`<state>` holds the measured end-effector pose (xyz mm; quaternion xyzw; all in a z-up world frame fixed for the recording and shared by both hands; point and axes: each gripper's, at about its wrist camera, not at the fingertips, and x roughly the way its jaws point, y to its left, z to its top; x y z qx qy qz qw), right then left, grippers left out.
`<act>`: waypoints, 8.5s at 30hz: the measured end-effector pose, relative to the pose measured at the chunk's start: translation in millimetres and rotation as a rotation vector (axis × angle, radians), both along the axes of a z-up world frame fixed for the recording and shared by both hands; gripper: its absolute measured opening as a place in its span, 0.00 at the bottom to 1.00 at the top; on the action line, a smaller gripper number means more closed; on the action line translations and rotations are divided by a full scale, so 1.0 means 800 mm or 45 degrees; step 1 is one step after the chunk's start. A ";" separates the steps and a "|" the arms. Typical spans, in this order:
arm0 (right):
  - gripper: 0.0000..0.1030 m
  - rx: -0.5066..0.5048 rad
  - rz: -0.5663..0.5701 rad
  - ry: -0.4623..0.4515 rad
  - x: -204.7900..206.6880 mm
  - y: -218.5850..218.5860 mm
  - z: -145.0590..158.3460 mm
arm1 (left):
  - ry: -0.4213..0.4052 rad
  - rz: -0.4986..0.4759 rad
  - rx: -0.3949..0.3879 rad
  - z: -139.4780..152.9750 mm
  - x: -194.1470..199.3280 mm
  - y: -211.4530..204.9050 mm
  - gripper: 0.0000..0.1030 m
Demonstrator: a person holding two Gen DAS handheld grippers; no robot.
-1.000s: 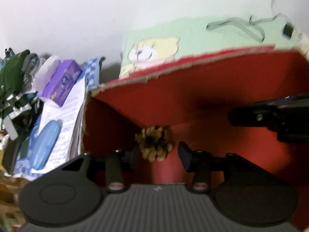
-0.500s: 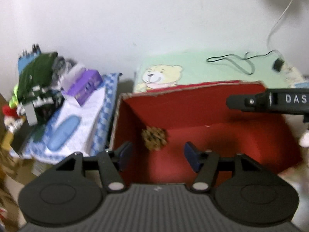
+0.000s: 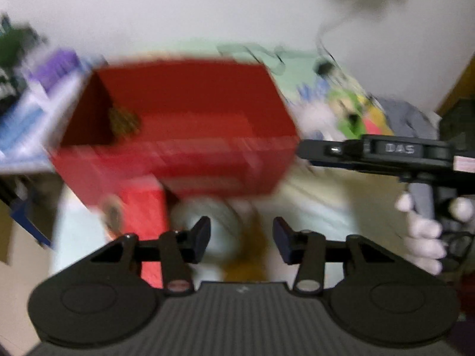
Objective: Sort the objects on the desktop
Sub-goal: 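Withdraw the right gripper from the box toward the brown gourd, then grasp the brown bottle gourd around its neck with the right gripper, then lift the gourd and carry it over into the red box, then lower the gourd beside the pinecone and open the right gripper, then withdraw the right gripper from the box toward the clear tape roll, then grasp the clear packing-tape roll by its rim with the right gripper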
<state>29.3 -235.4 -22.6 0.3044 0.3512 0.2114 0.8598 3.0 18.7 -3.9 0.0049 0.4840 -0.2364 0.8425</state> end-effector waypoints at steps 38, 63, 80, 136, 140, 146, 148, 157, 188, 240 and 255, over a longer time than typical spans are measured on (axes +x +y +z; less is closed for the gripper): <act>0.33 0.101 0.100 0.563 -0.016 0.010 -0.117 | 0.237 -0.176 0.133 -0.128 0.015 -0.101 0.59; 0.30 0.167 -0.245 0.268 -0.063 -0.092 -0.007 | -0.111 -0.585 -0.019 0.007 0.024 -0.190 0.53; 0.30 0.369 -0.093 0.252 0.114 0.005 0.065 | -0.296 -0.404 0.082 0.098 0.141 -0.072 0.54; 0.31 0.263 -0.232 0.759 0.232 0.155 -0.081 | 0.151 -0.126 0.272 -0.069 0.261 0.053 0.57; 0.31 0.242 -0.250 0.745 0.230 0.151 -0.077 | 0.134 -0.111 0.268 -0.071 0.263 0.054 0.57; 0.30 0.032 -0.223 0.640 0.232 0.146 -0.054 | 0.122 -0.074 0.247 -0.071 0.264 0.057 0.60; 0.30 -0.018 -0.218 0.611 0.233 0.141 -0.053 | 0.122 -0.062 0.258 -0.073 0.265 0.054 0.60; 0.30 -0.029 -0.131 0.604 0.245 0.151 -0.061 | 0.068 -0.069 0.381 -0.083 0.265 0.032 0.60; 0.30 -0.025 -0.170 0.599 0.236 0.142 -0.056 | -0.025 -0.070 0.467 -0.091 0.263 0.026 0.67; 0.20 -0.347 0.154 0.430 0.027 0.121 -0.058 | -0.049 -0.061 0.305 -0.037 0.050 0.018 0.49; 0.15 -0.300 -0.007 0.420 -0.014 0.057 -0.050 | -0.003 -0.253 0.329 -0.056 0.050 -0.042 0.34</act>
